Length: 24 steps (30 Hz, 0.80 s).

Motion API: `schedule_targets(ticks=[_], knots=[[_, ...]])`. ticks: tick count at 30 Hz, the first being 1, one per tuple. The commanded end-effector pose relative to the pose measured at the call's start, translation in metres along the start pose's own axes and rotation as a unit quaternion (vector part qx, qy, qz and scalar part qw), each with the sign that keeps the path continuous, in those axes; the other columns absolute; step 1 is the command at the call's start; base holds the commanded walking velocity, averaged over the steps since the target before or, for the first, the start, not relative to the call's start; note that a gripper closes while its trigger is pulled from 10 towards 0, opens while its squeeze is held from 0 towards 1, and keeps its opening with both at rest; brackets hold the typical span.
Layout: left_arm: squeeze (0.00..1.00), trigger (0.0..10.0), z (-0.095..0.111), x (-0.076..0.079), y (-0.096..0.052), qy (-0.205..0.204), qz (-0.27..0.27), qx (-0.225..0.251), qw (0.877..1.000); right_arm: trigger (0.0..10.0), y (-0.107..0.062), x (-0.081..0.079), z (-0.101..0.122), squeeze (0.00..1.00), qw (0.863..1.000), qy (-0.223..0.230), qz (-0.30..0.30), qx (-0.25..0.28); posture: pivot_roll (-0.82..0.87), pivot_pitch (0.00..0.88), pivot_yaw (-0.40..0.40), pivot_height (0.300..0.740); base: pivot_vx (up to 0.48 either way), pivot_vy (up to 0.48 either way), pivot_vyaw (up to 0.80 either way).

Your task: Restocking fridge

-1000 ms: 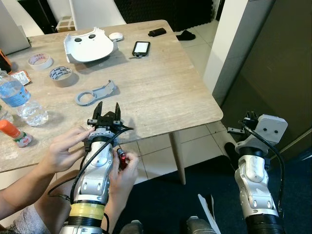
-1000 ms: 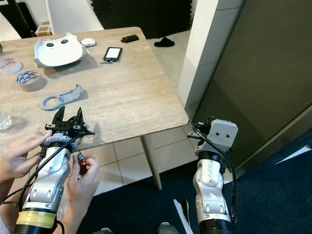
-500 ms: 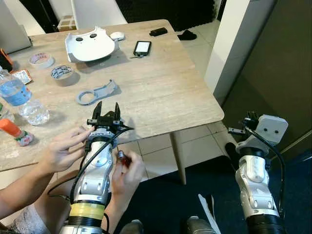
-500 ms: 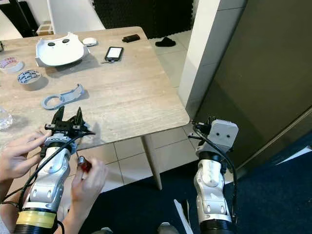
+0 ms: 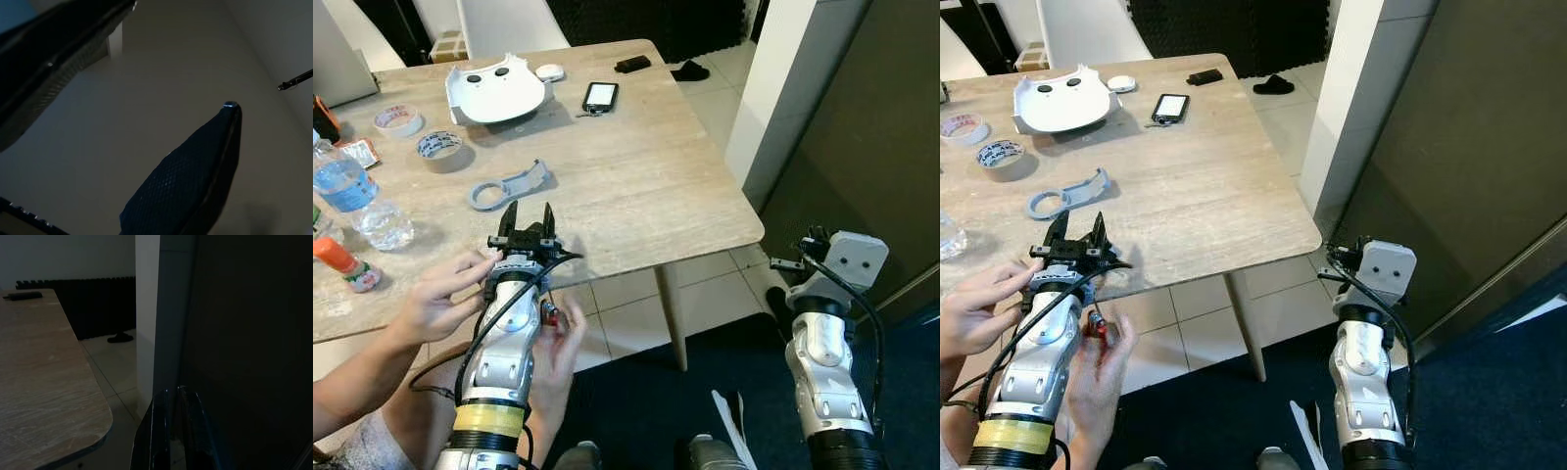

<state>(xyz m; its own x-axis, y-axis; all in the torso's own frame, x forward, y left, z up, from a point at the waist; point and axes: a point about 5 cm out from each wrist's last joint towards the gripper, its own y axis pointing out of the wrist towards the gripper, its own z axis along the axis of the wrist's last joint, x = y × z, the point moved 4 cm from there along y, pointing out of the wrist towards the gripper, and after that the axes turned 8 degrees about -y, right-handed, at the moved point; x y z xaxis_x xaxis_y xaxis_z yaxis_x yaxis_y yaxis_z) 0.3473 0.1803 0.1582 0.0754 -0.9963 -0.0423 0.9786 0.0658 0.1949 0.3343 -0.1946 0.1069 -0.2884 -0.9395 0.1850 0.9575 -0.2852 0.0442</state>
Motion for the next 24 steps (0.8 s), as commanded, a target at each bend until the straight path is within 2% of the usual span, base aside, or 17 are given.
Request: schedule_targets(ticks=[1,15,24], knots=[[0.0,10.0,-0.0107,-0.0008,-0.0022,-0.001,0.004,-0.019,1.0,10.0,-0.0002,0.0002,-0.004,0.0,1.0,-0.001,0.001,-0.008,0.02,0.143,-0.023,0.74,0.0,0.0,0.0],[0.0,10.0,-0.0099,0.0012,-0.0025,-0.001,0.0,-0.017,1.0,10.0,-0.0009,-0.0023,-0.0034,0.0,1.0,-0.002,0.005,-0.004,0.03,0.143,-0.017,0.74,0.0,0.0,0.0],[0.0,10.0,-0.0115,0.0041,-0.0023,-0.003,-0.001,-0.014,1.0,10.0,-0.0035,0.0004,-0.008,0.0,1.0,-0.003,0.002,-0.008,0.01,0.105,-0.019,0.74,0.0,0.0,0.0]])
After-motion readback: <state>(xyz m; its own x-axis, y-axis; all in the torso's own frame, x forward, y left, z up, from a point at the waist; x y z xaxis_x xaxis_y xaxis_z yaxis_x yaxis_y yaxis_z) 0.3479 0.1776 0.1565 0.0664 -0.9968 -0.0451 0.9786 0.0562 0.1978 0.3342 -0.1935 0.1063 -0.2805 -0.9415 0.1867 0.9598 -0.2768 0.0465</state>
